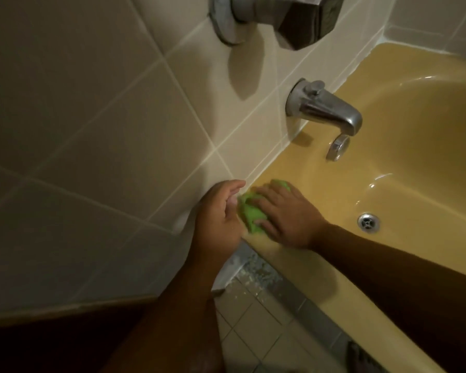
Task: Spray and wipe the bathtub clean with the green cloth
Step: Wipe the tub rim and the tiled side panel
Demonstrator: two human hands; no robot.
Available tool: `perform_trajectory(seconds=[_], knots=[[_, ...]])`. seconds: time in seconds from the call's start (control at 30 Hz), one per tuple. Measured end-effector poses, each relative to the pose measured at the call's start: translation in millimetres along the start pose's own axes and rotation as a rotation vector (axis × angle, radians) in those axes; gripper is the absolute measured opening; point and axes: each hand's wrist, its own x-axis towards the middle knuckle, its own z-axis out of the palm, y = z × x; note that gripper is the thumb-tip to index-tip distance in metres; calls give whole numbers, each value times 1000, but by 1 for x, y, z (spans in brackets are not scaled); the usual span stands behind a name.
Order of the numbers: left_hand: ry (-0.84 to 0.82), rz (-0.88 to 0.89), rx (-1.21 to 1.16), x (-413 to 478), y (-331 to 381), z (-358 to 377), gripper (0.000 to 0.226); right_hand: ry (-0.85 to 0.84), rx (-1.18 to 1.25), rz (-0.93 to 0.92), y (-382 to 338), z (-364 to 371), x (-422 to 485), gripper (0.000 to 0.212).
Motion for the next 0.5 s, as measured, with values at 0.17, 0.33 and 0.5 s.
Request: perform_trajectory(seconds=[0.17, 0.33, 0.5], knots=[[34, -37, 26, -20, -13, -16, 39, 63, 38, 223, -68, 14, -10, 53], [30, -52, 20, -30, -19, -16, 39, -51, -31, -1, -23, 5, -15, 56], [30, -86, 30, -34, -19, -8, 37, 66, 7, 201, -85, 15, -49, 54]])
